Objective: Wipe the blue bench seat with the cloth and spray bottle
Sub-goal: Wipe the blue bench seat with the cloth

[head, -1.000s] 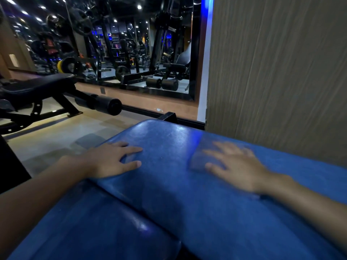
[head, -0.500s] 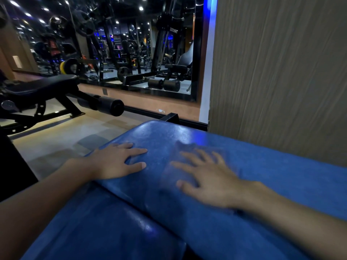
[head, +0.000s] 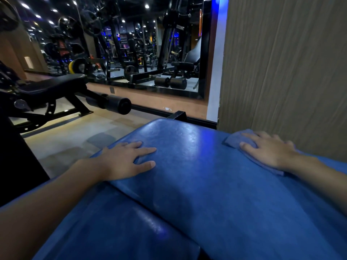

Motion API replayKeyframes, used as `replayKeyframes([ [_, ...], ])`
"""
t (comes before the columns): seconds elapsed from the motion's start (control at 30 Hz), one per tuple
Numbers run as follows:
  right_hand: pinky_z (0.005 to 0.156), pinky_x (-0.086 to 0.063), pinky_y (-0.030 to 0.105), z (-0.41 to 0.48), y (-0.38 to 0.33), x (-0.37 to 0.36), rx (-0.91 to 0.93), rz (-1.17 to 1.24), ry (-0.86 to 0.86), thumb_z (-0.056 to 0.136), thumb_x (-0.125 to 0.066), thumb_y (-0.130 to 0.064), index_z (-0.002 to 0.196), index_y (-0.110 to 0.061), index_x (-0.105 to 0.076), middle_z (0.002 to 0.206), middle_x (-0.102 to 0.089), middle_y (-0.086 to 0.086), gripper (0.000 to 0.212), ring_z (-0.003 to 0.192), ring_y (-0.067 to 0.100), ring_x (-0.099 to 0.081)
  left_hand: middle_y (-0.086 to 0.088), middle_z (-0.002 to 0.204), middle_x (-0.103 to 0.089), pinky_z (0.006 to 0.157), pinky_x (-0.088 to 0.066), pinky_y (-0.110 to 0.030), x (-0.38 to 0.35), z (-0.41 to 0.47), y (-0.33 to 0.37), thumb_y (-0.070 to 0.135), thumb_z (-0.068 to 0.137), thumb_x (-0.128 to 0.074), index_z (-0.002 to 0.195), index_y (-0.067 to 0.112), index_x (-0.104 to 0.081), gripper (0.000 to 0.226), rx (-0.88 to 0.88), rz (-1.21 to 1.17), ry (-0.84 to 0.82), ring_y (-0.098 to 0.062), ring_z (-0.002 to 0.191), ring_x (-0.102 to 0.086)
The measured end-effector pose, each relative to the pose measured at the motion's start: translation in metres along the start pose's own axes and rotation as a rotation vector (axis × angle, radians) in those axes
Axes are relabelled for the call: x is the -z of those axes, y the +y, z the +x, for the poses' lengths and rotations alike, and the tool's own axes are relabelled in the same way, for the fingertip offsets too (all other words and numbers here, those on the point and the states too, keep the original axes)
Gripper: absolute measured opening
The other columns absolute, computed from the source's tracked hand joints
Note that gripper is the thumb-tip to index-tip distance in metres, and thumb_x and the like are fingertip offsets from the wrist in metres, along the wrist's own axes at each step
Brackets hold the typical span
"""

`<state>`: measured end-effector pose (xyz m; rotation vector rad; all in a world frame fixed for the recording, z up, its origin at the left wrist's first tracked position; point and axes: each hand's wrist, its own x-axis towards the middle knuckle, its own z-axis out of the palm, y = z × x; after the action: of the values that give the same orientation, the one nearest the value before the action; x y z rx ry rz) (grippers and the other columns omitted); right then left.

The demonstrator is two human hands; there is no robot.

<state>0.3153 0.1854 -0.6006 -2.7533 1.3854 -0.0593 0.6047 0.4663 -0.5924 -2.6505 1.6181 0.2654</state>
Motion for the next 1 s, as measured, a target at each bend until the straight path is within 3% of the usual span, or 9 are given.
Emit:
replayKeyframes([
  [0.13,0.099,-0.024,0.053,-0.004,-0.033,-0.003,0.015,-0.046,0.010,0.091,-0.017,-0.065,0.146,-0.053,-0.018,0.156,-0.023,-0.004,0.056,0.138,0.031,-0.024,0.014,0.163,-0.011,0.114,-0.019,-0.060,-0.002,0.001,0.000,0.102,0.050,-0.002,0.137,0.072,-0.009,0.092,0.007,0.006,0.017,-0.021,0.150,-0.012],
  [0.3,0.115,-0.002,0.060,-0.062,-0.120,-0.008,0.488,-0.044,-0.050,0.087,-0.016,-0.075,0.148,-0.051,-0.006,0.163,-0.003,-0.006,0.066,0.149,0.027,0.002,0.020,0.161,-0.014,0.115,-0.017,-0.061,-0.002,-0.002,-0.009,0.092,0.061,-0.012,0.136,0.073,-0.017,0.077,-0.018,-0.080,0.038,-0.014,0.149,-0.014],
  [0.37,0.115,0.006,0.060,-0.093,-0.142,-0.006,0.688,-0.031,-0.106,0.087,-0.018,-0.077,0.148,-0.050,-0.005,0.163,0.004,-0.007,0.069,0.148,0.026,0.011,0.019,0.160,-0.020,0.116,-0.021,-0.054,0.002,-0.004,-0.017,0.085,0.066,-0.018,0.141,0.062,-0.027,0.078,-0.016,-0.110,0.086,-0.010,0.147,-0.020],
  [0.47,0.114,0.009,0.061,-0.112,-0.150,0.000,0.804,0.012,-0.122,0.085,-0.023,-0.079,0.147,-0.049,-0.013,0.163,0.006,-0.007,0.069,0.148,0.024,0.017,0.013,0.161,-0.019,0.116,-0.024,-0.045,0.007,-0.011,-0.026,0.088,0.065,-0.023,0.146,0.053,-0.027,0.088,0.037,-0.031,0.070,-0.014,0.145,-0.024],
  [0.57,0.113,0.007,0.062,-0.108,-0.155,-0.004,0.738,0.053,-0.093,0.085,-0.027,-0.077,0.140,-0.052,-0.021,0.162,0.005,-0.010,0.061,0.148,0.024,0.016,0.012,0.160,-0.020,0.116,-0.025,-0.038,0.010,-0.014,-0.031,0.106,0.043,-0.015,0.144,0.056,-0.027,0.113,0.043,-0.069,0.023,-0.016,0.144,-0.028],
  [0.73,0.113,-0.002,0.064,-0.053,-0.125,-0.010,0.487,-0.007,-0.042,0.089,-0.017,-0.073,0.143,-0.059,-0.006,0.163,0.002,-0.013,0.057,0.149,0.020,0.005,0.012,0.159,-0.022,0.116,-0.025,-0.036,0.013,-0.011,-0.032,0.107,0.037,-0.010,0.143,0.059,-0.027,0.117,0.039,-0.041,0.012,-0.014,0.143,-0.028],
  [0.87,0.102,-0.027,0.054,0.014,-0.052,-0.004,0.110,0.016,0.041,0.088,-0.010,-0.071,0.142,-0.056,-0.019,0.156,-0.026,-0.006,0.057,0.140,0.026,-0.026,0.013,0.161,-0.019,0.117,-0.023,-0.035,0.011,-0.011,-0.032,0.097,0.061,-0.024,0.143,0.061,-0.025,0.089,0.036,-0.056,0.008,-0.014,0.145,-0.025],
  [0.93,0.097,-0.031,0.056,0.027,-0.038,-0.002,0.007,0.021,0.008,0.087,-0.011,-0.070,0.143,-0.055,-0.020,0.152,-0.033,-0.003,0.058,0.132,0.031,-0.036,0.013,0.162,-0.016,0.115,-0.023,-0.034,0.011,-0.012,-0.029,0.086,0.073,-0.030,0.144,0.060,-0.023,0.076,0.034,-0.042,0.002,-0.014,0.145,-0.025],
  [1.0,0.098,-0.030,0.057,0.029,-0.044,-0.003,-0.009,0.001,-0.005,0.086,-0.012,-0.070,0.142,-0.057,-0.018,0.152,-0.032,-0.002,0.058,0.132,0.034,-0.035,0.014,0.162,-0.014,0.113,-0.022,-0.033,0.011,-0.014,-0.028,0.085,0.075,-0.029,0.145,0.059,-0.022,0.074,0.020,-0.029,-0.007,-0.013,0.146,-0.023],
])
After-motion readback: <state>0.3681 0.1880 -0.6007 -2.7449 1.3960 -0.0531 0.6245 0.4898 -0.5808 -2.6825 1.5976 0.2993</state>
